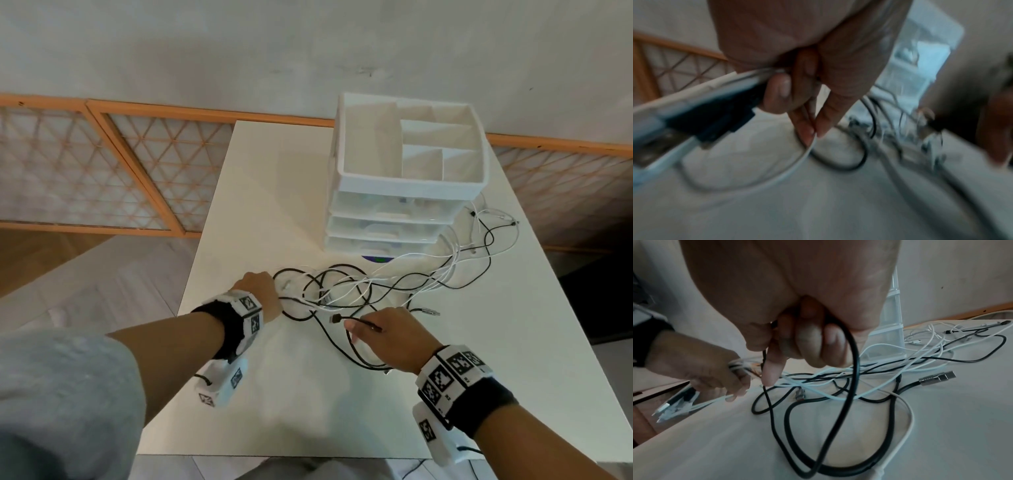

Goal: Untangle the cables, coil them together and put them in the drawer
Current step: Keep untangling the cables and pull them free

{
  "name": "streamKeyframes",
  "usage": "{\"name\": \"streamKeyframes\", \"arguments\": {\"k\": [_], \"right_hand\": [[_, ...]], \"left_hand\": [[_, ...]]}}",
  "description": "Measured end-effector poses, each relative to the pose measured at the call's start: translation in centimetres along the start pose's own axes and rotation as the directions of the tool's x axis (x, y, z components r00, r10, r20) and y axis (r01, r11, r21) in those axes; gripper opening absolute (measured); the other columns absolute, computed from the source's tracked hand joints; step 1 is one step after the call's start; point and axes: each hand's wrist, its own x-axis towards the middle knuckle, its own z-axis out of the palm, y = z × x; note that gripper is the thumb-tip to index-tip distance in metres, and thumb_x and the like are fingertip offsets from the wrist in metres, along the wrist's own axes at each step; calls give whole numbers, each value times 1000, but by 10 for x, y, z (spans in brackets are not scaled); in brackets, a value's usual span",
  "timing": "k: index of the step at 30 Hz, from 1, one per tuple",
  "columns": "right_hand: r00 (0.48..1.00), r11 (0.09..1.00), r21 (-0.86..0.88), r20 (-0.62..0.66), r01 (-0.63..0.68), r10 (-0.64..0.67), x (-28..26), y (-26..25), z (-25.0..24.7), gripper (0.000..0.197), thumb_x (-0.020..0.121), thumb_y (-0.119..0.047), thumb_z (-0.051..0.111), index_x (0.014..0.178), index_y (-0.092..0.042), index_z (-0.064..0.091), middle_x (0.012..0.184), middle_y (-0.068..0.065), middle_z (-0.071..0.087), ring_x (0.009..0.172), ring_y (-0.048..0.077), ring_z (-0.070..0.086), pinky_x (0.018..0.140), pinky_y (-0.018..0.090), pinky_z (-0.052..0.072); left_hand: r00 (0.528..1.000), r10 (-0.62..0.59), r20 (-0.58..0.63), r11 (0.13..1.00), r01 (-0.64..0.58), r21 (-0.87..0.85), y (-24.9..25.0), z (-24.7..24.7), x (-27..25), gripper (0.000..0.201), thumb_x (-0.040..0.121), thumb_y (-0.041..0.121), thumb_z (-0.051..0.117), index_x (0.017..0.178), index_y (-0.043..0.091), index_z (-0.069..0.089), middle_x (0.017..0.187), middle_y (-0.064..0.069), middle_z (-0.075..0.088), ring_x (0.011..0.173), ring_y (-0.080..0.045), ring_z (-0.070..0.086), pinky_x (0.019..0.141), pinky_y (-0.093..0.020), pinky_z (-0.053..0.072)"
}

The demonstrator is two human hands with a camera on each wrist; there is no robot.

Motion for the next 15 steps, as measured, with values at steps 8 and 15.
{"name": "streamKeyframes", "arguments": {"k": [8,15], "right_hand": [[992,950,292,-96,110,-85,3,-35,-16,40,105,-45,35,111,-21,67,86,-5,76,67,11,66,74,29,50],[995,640,764,-101,84,-10,-2,-41,-43,28,106,-19,45,97,-1,64,53,5,54,52,26,57,65,36,46]], "left_hand": [[998,32,45,688,11,-726,70,-56,-30,25,68,2,78,89,5,65,62,-7,45,42,-15,29,36,-14,22],[996,77,-49,582,-85,-809,95,-63,-38,22,75,18,81,94,9,72,58,0,58,38,-10,35,38,-17,27]]}}
